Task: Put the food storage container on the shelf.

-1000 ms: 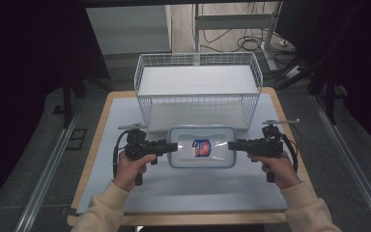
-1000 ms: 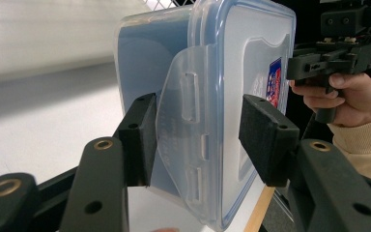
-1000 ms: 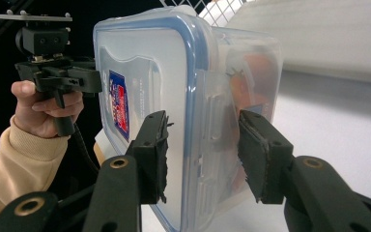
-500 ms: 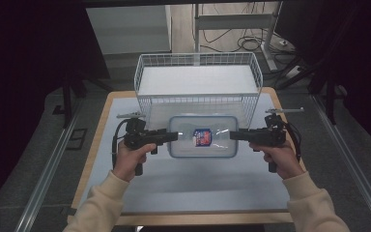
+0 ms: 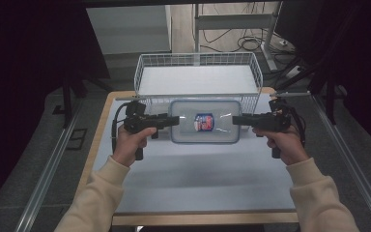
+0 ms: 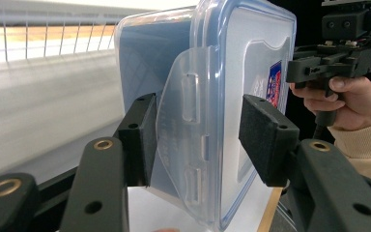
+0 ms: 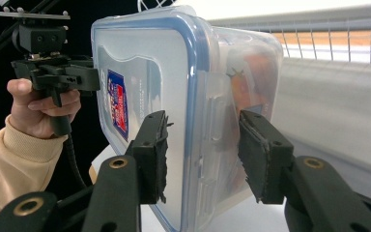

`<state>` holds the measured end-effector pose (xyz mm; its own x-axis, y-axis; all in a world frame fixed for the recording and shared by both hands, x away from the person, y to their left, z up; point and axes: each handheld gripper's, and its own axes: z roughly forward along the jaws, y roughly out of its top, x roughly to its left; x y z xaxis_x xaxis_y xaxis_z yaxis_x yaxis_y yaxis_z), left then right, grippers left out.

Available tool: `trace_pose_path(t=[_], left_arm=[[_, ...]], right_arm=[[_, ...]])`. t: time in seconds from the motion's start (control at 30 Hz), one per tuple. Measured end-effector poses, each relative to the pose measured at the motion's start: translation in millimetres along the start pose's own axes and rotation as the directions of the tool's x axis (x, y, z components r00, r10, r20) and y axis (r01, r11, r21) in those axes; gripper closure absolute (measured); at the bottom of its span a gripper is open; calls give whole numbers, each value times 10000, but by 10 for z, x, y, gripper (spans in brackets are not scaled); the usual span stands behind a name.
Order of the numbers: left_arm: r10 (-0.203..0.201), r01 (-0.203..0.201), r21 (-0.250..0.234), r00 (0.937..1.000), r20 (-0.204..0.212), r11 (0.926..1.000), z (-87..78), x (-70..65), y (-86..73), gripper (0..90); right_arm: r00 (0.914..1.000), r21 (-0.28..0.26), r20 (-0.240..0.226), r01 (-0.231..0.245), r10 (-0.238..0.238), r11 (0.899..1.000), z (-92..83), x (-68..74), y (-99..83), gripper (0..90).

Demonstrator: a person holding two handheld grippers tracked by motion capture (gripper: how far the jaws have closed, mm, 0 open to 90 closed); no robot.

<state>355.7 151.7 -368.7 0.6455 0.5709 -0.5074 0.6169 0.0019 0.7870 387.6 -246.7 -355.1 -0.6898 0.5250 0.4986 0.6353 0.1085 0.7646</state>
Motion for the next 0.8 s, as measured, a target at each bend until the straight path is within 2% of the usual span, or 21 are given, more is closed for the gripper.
trace_pose_path(t=[0.17,0.37,0.4,0.5,0.67,0.8], left_arm=[[129,-129,-126,9999,-30,9998,-47,-23,150,497],[284,-289,-304,9995,-160,9991,-94,-52,297,496],[303,-311,-347,9993,-225,9989,-97,-52,348,496],[216,-224,-417,9996,-202,9989,-93,-17,441,493],[356,-366,-385,9991,-249,9986,-85,24,631,493],[427,-436,-401,9988,-240,9982,-81,63,804,493]], right_arm=[[9997,-97,13,234,-234,9997,-17,45,168,545],[9995,-204,-26,302,-303,9993,-19,71,298,544],[9993,-332,74,361,-359,9988,-8,86,360,537],[9991,-431,180,391,-384,9983,10,95,443,537],[9996,-455,144,244,-238,9987,30,51,593,537],[9994,-491,167,305,-297,9983,40,36,739,537]])
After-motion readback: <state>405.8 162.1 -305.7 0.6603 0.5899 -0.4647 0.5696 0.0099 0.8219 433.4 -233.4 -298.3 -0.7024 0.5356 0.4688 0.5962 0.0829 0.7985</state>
